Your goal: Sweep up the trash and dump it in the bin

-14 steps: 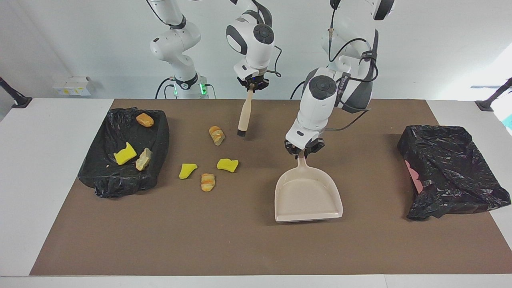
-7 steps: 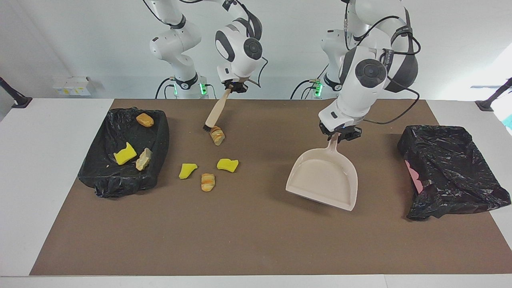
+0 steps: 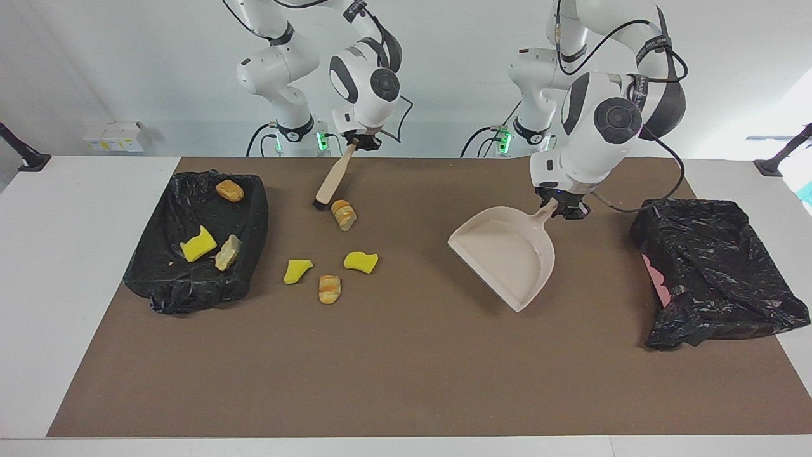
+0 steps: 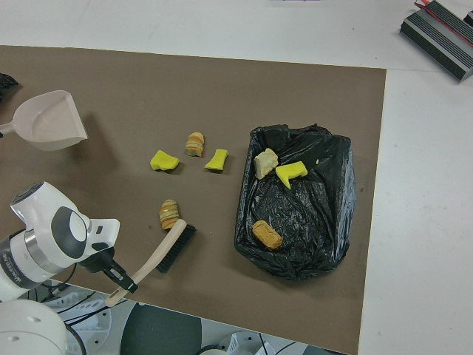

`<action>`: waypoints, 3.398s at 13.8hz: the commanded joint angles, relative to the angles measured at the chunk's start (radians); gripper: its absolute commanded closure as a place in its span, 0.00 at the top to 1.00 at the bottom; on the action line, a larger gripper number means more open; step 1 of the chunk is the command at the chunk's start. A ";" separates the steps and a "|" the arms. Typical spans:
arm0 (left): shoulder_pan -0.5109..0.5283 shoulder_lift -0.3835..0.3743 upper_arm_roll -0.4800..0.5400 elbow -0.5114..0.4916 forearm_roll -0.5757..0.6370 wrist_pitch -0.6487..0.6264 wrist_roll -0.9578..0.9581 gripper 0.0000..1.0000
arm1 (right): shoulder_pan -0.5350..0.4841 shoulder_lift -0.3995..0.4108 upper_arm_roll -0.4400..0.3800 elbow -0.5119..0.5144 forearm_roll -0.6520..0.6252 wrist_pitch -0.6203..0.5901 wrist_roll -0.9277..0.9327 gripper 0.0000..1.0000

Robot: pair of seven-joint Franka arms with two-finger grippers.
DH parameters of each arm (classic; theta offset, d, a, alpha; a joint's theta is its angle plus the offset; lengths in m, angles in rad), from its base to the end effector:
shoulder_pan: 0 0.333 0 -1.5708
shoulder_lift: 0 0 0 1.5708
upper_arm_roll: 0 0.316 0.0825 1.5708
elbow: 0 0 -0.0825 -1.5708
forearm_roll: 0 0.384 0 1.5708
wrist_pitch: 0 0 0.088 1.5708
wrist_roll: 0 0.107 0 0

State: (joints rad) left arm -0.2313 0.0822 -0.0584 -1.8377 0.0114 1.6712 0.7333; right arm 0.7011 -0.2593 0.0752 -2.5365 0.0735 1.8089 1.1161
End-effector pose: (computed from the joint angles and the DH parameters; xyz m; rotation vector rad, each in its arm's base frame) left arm 0.5335 -0.1571 0.4620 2.6751 -1.5068 -0.3763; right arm 0.2637 0.2663 0.3377 2.7064 -0.5223 -0.4389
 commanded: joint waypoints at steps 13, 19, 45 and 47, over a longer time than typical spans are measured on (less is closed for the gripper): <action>-0.253 -0.019 -0.012 -0.265 0.219 0.355 0.083 0.00 | -0.178 0.382 0.003 0.427 -0.127 0.121 -0.324 0.00; -0.266 -0.024 -0.015 -0.288 0.217 0.403 -0.023 0.00 | -0.244 0.393 0.003 0.441 -0.215 0.112 -0.706 0.00; -0.234 -0.047 -0.015 -0.377 0.183 0.545 -0.071 0.00 | -0.297 0.500 -0.003 0.728 -0.234 -0.043 -0.714 0.00; -0.235 -0.045 -0.015 -0.377 0.183 0.547 -0.072 0.00 | -0.360 0.500 -0.003 0.728 -0.326 -0.092 -0.685 0.00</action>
State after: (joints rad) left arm -0.4751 0.0521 -0.0732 -2.1922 0.2026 2.1881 0.6701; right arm 0.3988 0.2338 0.0625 -1.8303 -0.1837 1.7660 0.4063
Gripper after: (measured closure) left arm 0.687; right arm 0.736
